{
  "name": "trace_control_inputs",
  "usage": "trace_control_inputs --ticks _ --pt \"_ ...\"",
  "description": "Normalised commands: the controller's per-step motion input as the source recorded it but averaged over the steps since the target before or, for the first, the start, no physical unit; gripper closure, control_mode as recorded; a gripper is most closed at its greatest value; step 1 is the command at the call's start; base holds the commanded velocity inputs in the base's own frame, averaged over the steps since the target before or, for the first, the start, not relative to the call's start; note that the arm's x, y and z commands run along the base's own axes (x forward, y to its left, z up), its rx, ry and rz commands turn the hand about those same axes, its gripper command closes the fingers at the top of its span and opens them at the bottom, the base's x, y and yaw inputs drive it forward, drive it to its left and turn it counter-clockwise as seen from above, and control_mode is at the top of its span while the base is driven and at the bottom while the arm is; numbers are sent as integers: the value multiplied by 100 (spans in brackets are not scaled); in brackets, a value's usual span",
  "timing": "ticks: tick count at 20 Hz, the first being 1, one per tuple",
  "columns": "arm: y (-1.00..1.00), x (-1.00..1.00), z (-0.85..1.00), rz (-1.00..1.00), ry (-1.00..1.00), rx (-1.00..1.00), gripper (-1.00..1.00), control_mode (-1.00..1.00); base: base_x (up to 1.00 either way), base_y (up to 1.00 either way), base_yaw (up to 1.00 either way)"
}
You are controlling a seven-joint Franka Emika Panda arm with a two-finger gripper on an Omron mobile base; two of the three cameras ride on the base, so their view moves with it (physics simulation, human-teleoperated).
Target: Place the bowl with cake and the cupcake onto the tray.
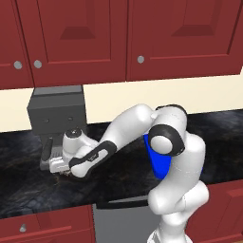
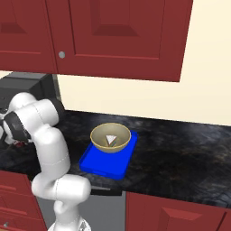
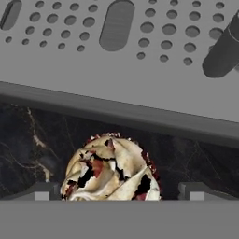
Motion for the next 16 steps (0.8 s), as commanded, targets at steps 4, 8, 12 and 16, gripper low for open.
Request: trace_control_inputs --ticks 4,8,12,16 --pt "3 0 0 0 1 0 -100 -100 0 0 0" --pt "4 0 0 0 0 0 100 -100 0 0 0" --pt "5 0 0 0 0 0 100 -100 0 0 0" --pt "0 0 0 0 0 0 100 -100 0 0 0"
